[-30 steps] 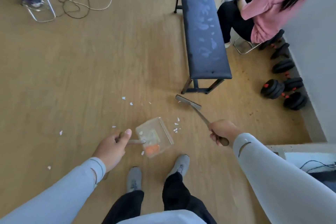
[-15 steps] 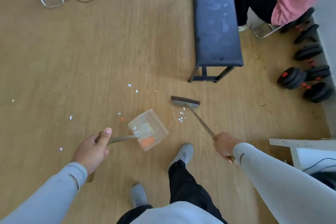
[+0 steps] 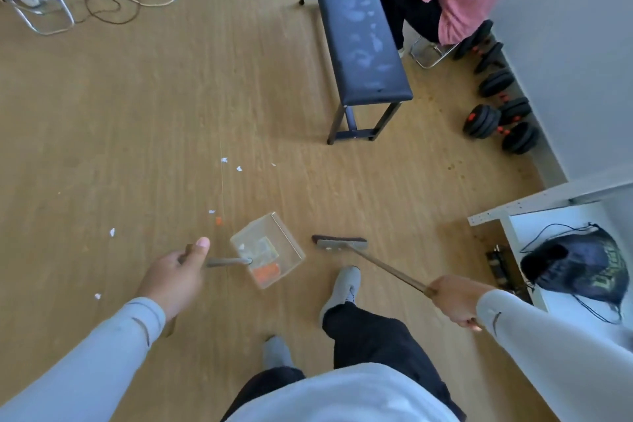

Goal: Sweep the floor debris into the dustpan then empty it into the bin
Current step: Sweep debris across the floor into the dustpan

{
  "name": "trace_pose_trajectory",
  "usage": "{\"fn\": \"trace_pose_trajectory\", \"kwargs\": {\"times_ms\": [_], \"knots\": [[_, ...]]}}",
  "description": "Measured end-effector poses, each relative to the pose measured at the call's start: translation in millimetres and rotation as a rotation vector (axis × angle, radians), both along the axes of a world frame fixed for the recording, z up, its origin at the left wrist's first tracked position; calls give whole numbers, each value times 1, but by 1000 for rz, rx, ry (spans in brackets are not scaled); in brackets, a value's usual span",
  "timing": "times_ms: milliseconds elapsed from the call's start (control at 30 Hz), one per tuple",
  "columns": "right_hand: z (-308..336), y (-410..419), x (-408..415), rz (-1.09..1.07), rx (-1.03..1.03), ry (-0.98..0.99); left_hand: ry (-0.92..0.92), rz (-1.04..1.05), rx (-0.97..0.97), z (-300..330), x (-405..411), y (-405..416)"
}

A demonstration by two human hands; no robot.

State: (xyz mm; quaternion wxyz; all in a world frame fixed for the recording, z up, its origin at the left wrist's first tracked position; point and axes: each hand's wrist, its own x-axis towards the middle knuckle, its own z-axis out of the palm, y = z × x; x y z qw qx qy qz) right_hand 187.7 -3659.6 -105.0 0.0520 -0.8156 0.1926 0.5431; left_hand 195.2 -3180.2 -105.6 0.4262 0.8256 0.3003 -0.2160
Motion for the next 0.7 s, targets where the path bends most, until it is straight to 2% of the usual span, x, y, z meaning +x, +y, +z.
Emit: {"fn": "trace_pose_trajectory", "kwargs": {"times_ms": [233,433,500,567,700], "knots": [[32,-58,-3,-295,-36,-75,7,57,-19,3,-29,17],[-46,-72,50,-446,-13,-286,-6,152,-26,-5,-48,12],[-75,-62,59,-369,22,-233,-6,156,-6,-7,-48,6],[-107,-56,52,-461,110,-247,-5,122,-5,-8,-44,-3],[-110,-32,-14,-369,131,-180,-3,6,12,-3,-37,-19]]}}
